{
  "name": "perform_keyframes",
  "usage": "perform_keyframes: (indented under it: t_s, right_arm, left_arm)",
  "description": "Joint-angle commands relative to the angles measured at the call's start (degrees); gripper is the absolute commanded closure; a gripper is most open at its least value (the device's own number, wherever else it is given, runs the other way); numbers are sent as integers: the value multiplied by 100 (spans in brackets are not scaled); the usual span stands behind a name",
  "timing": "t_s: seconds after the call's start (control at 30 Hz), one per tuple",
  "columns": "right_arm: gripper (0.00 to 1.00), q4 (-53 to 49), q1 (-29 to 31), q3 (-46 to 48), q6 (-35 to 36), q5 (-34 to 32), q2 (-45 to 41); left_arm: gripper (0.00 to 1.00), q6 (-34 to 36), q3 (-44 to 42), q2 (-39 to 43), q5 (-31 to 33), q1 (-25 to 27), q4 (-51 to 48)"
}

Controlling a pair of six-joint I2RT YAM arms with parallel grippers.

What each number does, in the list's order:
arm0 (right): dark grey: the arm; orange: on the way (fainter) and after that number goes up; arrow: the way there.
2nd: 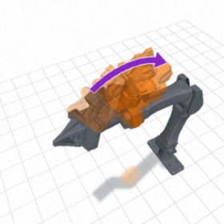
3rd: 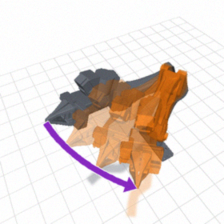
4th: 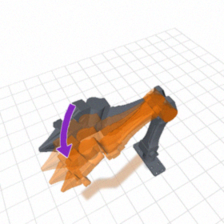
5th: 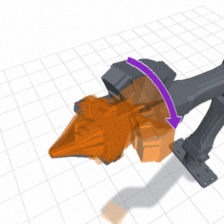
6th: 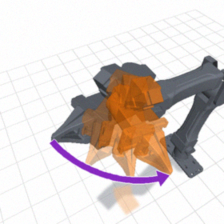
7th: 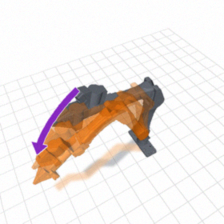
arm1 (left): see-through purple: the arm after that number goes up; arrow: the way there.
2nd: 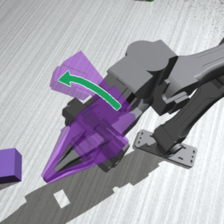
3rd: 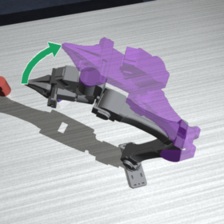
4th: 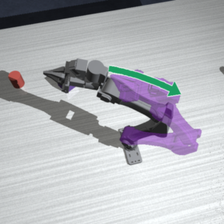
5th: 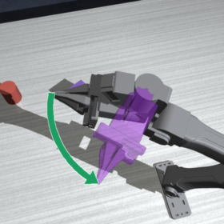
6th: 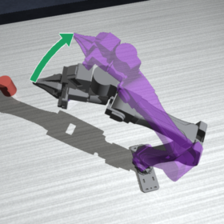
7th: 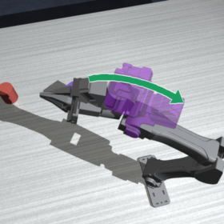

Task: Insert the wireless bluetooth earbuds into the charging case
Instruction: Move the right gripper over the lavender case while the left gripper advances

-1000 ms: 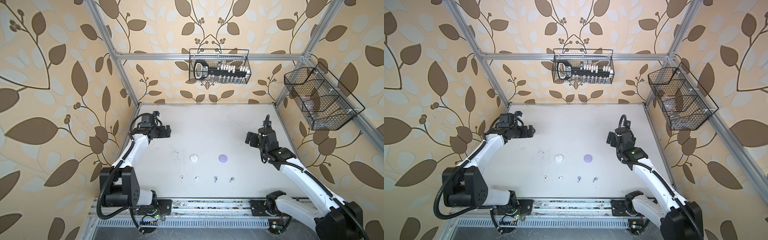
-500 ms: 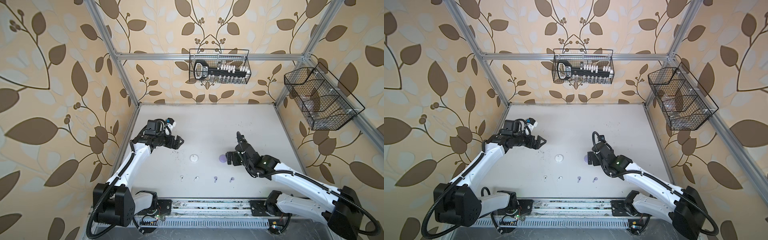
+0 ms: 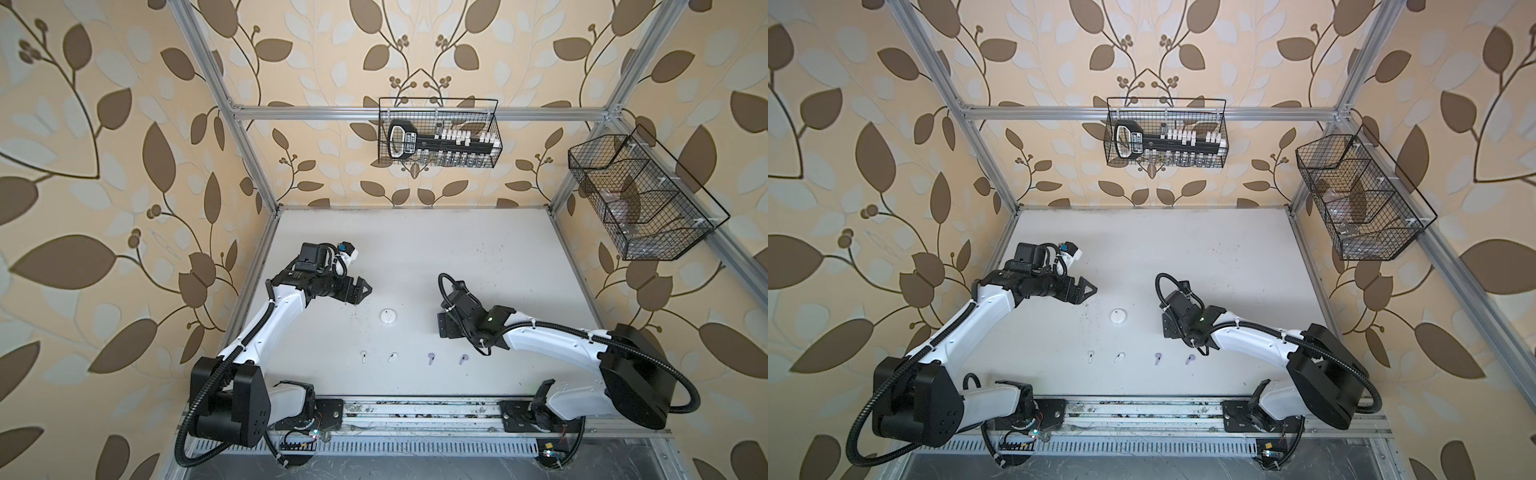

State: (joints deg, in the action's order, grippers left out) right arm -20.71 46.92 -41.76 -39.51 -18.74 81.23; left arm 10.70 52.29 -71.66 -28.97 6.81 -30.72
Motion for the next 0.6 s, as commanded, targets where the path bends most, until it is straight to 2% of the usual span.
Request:
perform_keyframes:
  t_s: [0.0, 0.23, 0.43, 0.57]
  right_arm:
    - [12, 102, 25, -229, -201, 14, 187]
    - [17, 67, 18, -505, -172, -15, 614]
    - [27, -18, 19, -753, -75, -80, 948]
    - [28, -93, 23, -858, -74, -148, 1090]
  left_arm:
    - [4, 117, -44, -27, -221, 41, 22]
    - [4, 81, -47, -68, -172, 40, 73]
    - [3, 48, -53, -41, -139, 40, 88]
    - [3, 20, -53, -24, -44, 40, 128]
